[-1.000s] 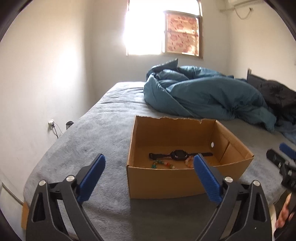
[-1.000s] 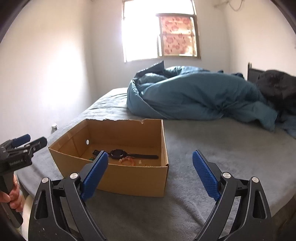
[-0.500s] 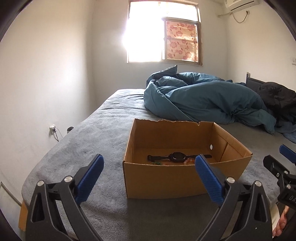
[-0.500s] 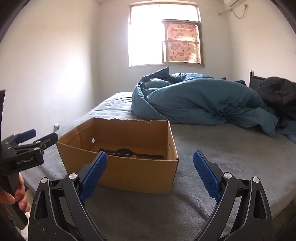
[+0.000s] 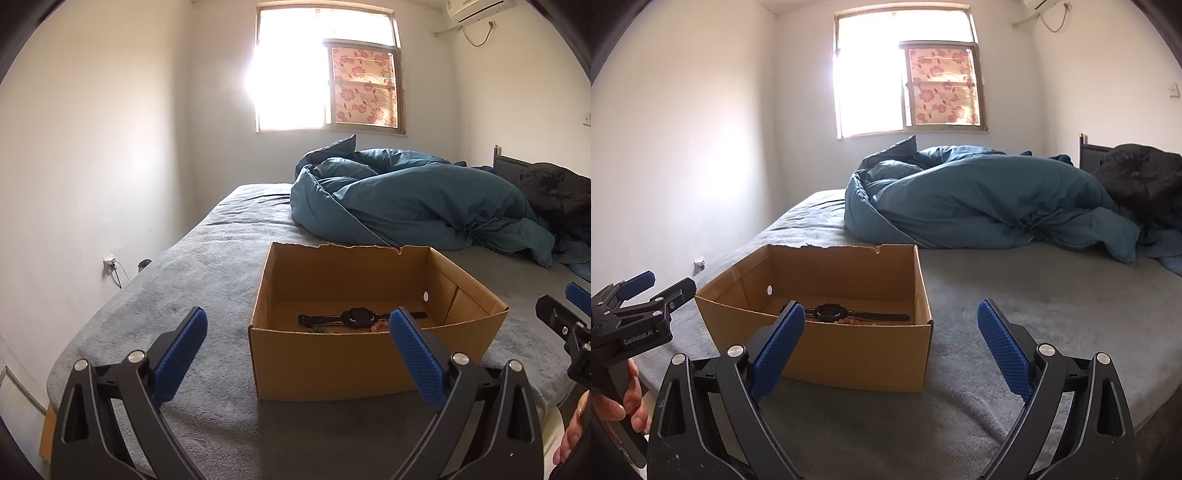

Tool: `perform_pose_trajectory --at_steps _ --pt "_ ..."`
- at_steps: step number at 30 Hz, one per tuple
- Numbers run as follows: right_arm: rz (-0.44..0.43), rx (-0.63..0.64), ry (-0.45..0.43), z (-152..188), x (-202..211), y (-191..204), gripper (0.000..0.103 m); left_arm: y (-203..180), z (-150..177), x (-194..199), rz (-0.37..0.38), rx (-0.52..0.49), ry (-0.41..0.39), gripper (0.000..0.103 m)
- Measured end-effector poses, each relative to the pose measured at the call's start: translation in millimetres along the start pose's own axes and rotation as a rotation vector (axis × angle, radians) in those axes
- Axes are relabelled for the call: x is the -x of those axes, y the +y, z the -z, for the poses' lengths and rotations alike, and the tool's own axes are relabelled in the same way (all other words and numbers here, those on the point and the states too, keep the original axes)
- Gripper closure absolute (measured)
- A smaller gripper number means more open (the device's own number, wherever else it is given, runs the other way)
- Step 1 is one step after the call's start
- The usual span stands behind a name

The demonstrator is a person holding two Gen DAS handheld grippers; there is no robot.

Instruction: Organize jewelry

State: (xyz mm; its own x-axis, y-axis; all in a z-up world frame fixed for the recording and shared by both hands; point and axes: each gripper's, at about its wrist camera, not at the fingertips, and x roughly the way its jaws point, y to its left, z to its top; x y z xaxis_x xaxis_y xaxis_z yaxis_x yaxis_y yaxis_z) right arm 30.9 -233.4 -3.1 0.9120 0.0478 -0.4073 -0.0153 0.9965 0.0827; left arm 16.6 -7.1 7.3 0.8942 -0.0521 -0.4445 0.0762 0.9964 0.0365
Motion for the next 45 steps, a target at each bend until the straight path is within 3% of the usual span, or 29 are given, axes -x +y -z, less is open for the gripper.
perform_pose_trajectory --at_steps 45 --pt "0.049 -0.041 0.002 5 5 -2 0.012 -2 2 -12 0.017 0.008 0.081 0.006"
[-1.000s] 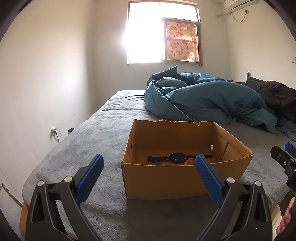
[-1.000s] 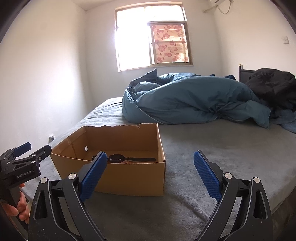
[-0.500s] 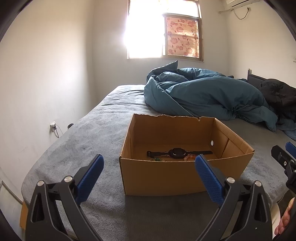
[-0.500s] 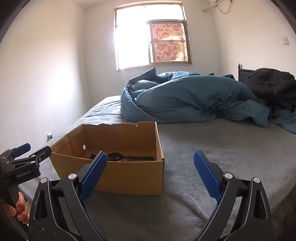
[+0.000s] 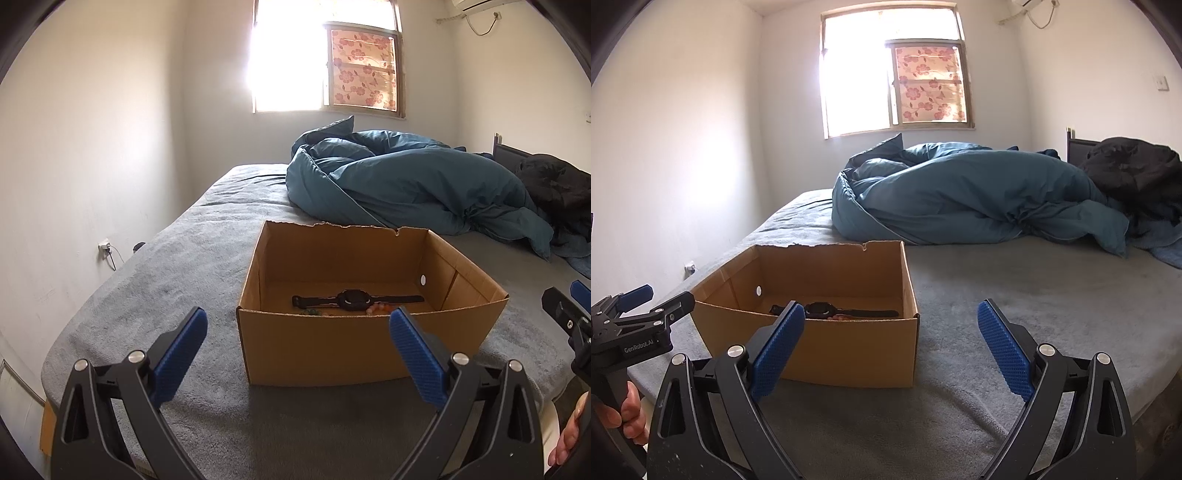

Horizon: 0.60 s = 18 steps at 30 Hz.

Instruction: Organize jewelry

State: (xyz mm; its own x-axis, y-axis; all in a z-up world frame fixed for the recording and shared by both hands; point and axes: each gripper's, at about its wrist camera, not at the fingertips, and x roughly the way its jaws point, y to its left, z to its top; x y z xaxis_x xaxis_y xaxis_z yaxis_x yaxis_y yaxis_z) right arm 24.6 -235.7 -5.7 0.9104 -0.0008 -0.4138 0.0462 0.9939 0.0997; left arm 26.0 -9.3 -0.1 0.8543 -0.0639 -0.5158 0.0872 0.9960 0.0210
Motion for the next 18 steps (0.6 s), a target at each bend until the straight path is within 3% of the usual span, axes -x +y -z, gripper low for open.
perform_pose_trajectory --at_steps 18 --pt "-0.004 0.004 0.003 0.7 0.5 -4.4 0.012 6.3 2.1 -4.8 0.003 0.01 0.026 0.006"
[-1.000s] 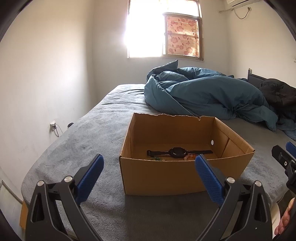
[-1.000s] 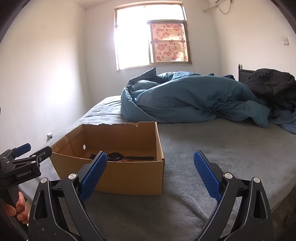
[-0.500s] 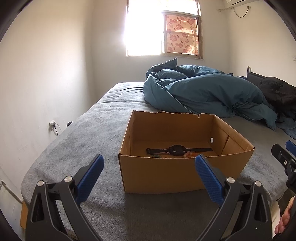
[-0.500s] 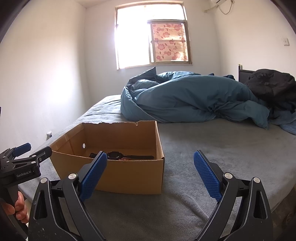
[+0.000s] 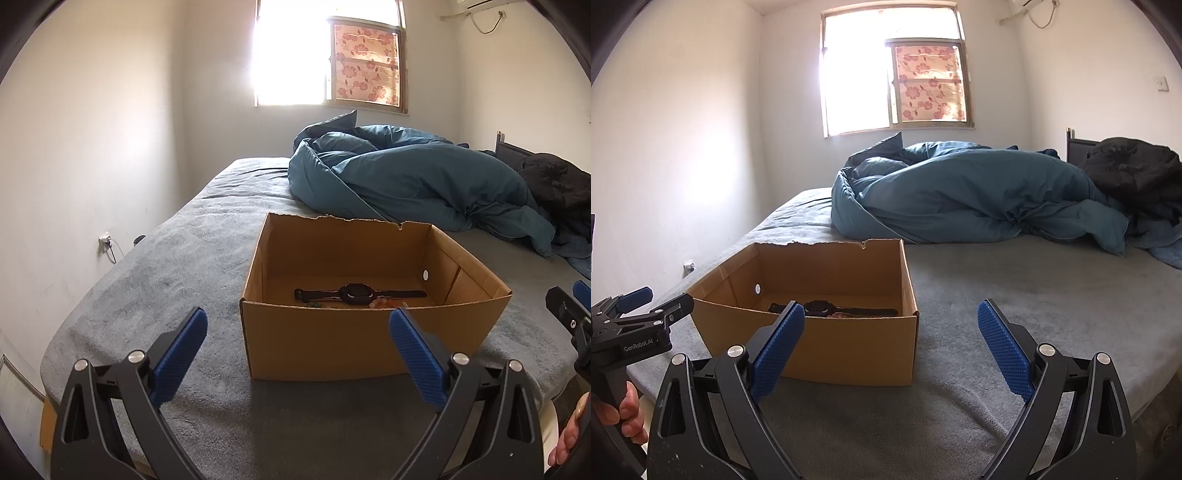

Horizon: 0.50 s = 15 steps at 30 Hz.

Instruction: Organize jewelry

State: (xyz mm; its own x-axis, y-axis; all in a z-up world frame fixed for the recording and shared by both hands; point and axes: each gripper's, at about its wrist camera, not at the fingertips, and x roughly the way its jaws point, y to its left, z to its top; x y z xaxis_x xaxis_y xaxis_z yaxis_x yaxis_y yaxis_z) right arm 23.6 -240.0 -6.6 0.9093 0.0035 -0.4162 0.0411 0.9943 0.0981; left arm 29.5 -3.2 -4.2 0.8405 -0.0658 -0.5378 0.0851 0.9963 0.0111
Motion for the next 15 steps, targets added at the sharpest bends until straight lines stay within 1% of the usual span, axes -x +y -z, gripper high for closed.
perform_pose_trajectory --at_steps 6,11,15 --pt "-0.003 0.002 -0.001 -0.1 0.8 -1.1 0.012 0.3 0.0 -2.2 0.016 0.0 0.016 0.006" --pt "-0.005 0.003 -0.001 -0.5 -0.5 -1.3 0.012 1.0 -1.7 -2.7 0.001 -0.001 0.014 0.006" --pt "-0.003 -0.003 0.0 -1.1 -0.8 -1.4 0.012 1.2 -2.0 -3.6 0.008 0.001 0.019 0.006"
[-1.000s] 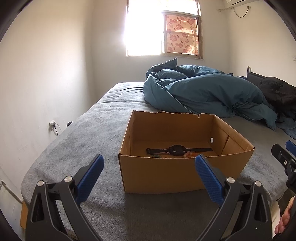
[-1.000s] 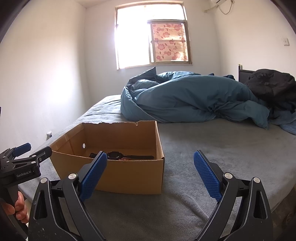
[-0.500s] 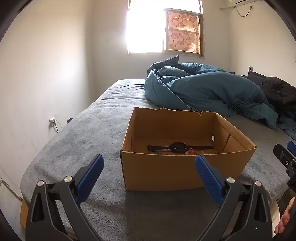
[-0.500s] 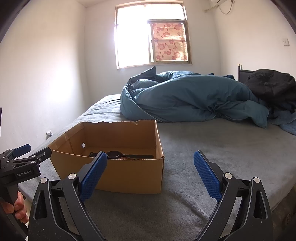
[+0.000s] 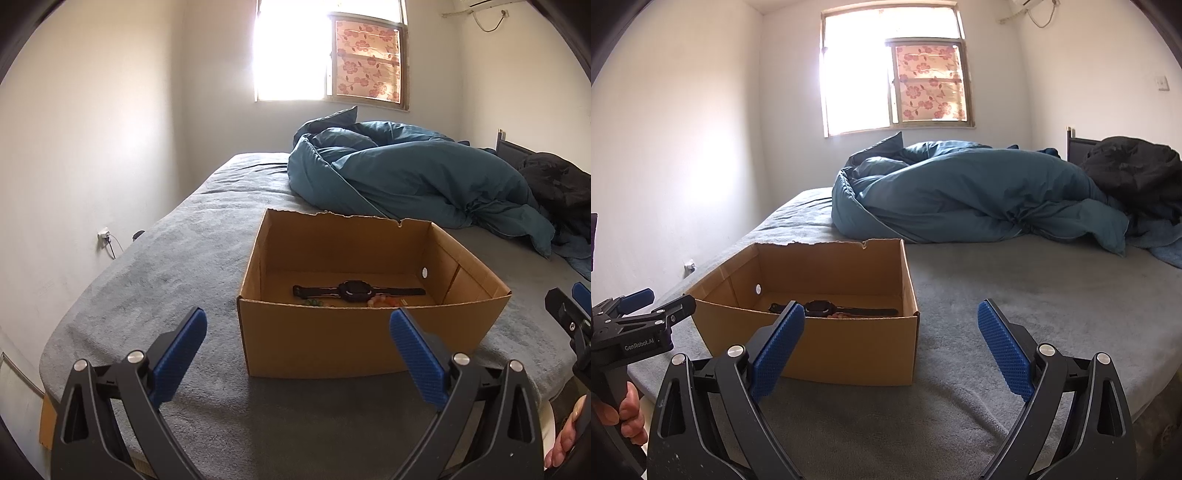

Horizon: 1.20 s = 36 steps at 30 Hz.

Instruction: Organize jewelry

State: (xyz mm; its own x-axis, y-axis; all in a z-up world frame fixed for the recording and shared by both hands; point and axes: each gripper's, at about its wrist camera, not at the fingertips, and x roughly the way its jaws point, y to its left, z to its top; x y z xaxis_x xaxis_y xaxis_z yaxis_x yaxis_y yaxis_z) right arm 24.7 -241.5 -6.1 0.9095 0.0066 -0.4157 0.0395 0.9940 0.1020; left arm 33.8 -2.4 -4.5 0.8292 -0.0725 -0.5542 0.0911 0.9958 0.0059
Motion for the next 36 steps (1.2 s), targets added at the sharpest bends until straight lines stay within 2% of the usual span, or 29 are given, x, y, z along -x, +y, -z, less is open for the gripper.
perform_pose_trajectory --at_steps 36 --pt "-0.01 0.018 0.03 0.8 -5.8 -8.0 0.012 5.5 0.7 -6.7 0.023 0.008 0.038 0.006"
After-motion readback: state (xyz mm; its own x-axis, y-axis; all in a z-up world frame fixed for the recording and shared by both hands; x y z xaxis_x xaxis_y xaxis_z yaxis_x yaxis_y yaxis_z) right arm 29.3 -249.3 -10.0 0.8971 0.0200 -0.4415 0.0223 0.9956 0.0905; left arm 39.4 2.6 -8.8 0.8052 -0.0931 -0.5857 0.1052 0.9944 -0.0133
